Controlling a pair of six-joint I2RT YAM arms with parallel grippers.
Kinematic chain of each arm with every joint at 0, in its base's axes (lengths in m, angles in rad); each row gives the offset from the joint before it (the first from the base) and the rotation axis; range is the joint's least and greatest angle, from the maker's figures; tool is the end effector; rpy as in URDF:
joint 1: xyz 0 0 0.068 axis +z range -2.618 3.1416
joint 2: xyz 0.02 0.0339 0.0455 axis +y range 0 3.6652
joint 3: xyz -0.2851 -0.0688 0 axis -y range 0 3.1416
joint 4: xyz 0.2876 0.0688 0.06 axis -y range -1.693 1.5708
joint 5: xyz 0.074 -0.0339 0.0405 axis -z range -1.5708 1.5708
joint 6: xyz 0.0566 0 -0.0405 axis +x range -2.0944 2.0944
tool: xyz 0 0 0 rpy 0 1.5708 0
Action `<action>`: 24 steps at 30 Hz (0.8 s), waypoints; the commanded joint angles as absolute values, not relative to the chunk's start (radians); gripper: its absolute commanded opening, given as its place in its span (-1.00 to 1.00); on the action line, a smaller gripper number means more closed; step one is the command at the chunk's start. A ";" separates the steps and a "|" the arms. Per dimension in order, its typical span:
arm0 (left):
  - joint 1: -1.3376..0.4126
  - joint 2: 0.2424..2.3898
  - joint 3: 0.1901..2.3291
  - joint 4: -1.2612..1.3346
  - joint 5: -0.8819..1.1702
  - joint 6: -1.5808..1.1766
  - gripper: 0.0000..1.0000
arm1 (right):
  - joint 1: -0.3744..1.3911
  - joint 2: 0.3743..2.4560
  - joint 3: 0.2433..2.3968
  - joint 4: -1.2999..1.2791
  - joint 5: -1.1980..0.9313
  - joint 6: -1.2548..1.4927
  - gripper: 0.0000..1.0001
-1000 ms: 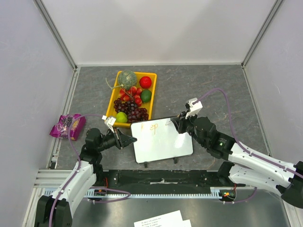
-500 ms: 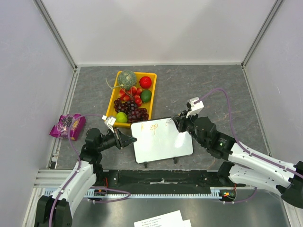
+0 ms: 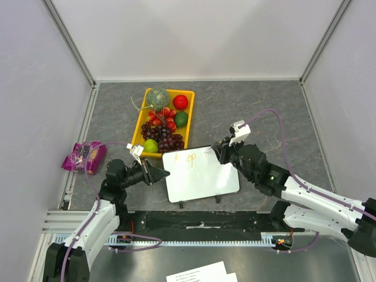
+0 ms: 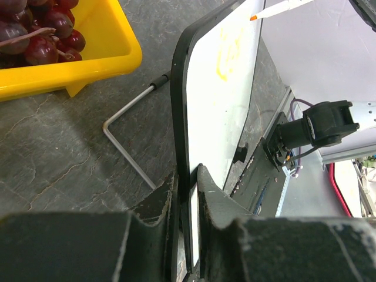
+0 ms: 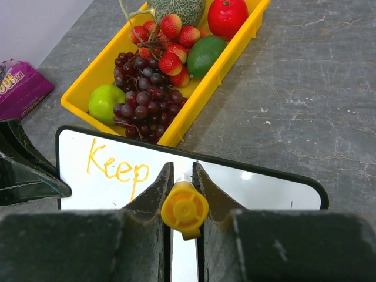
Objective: Write a sentence on the whiteboard
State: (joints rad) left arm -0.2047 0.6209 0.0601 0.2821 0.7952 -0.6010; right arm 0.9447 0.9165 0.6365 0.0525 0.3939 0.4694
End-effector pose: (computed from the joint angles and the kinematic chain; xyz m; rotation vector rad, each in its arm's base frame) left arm 0.1610 -0.0747 0.1459 0.2126 1.9516 -1.2763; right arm 0.1714 0.2000 0.2894 -0.1468 1.8235 0.6589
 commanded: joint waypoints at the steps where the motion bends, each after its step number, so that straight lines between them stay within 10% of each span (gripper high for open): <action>1: -0.204 0.618 0.063 0.304 0.779 -0.563 -0.96 | 0.942 0.925 0.661 0.063 0.377 0.463 -1.00; 24: -0.203 0.618 0.063 0.305 0.776 -0.563 -0.96 | 0.942 0.868 0.600 0.015 0.382 0.469 -1.00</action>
